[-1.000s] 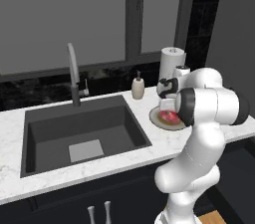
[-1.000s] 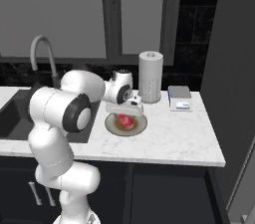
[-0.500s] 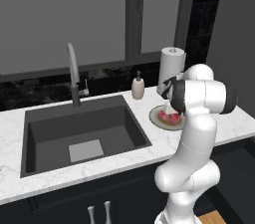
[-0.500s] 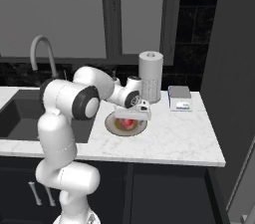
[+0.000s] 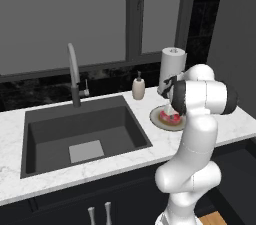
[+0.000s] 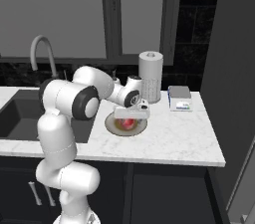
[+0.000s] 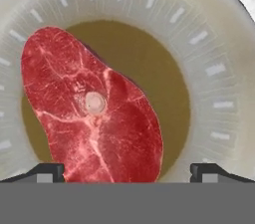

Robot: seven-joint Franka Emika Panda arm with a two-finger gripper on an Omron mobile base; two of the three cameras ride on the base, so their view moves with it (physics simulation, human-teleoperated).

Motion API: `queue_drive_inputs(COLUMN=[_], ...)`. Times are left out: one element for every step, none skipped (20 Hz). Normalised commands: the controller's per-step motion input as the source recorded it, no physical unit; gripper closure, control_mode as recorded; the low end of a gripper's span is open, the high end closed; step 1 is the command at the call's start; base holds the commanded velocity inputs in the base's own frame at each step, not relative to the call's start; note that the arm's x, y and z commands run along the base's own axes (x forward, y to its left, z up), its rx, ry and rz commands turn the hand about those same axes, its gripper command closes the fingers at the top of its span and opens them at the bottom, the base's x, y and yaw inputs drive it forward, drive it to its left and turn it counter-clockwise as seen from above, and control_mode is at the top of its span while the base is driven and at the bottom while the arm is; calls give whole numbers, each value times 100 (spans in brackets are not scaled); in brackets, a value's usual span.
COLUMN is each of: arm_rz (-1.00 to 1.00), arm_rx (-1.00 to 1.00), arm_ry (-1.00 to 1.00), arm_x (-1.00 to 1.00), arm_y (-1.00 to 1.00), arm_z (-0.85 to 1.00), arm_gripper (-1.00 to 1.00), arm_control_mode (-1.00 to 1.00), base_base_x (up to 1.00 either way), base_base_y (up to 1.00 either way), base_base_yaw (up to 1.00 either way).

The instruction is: Pick up the knife from the drawer and place it on the cutting board. Then place the meat from the plate to the cutting board.

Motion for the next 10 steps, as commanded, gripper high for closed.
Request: queue_drive_inputs(arm_rz=[15, 15, 15, 14, 13, 10, 6, 5, 4, 4], arm_rx=[1, 0, 1, 1, 2, 2, 3, 2, 2, 2], arm_ry=[-5, -5, -6, -5, -5, -4, -4, -3, -4, -2], arm_x=[0, 0, 0, 0, 0, 0, 10, 21, 29, 35], arm_y=[22, 25, 31, 26, 11, 0, 0, 0, 0, -1], arm_z=[0, 0, 0, 0, 0, 0, 0, -10, -15, -25], arm_gripper=[-100, -100, -100, -100, -100, -100, -100, -100, -100, -100], arm_control_mode=[-100, -100, -100, -100, -100, -100, -100, -100, -100, -100], base_base_x=[0, 0, 0, 0, 0, 0, 0, 0, 0, 0], base_base_y=[0, 0, 0, 0, 0, 0, 0, 0, 0, 0], base_base_yaw=[0, 0, 0, 0, 0, 0, 0, 0, 0, 0])
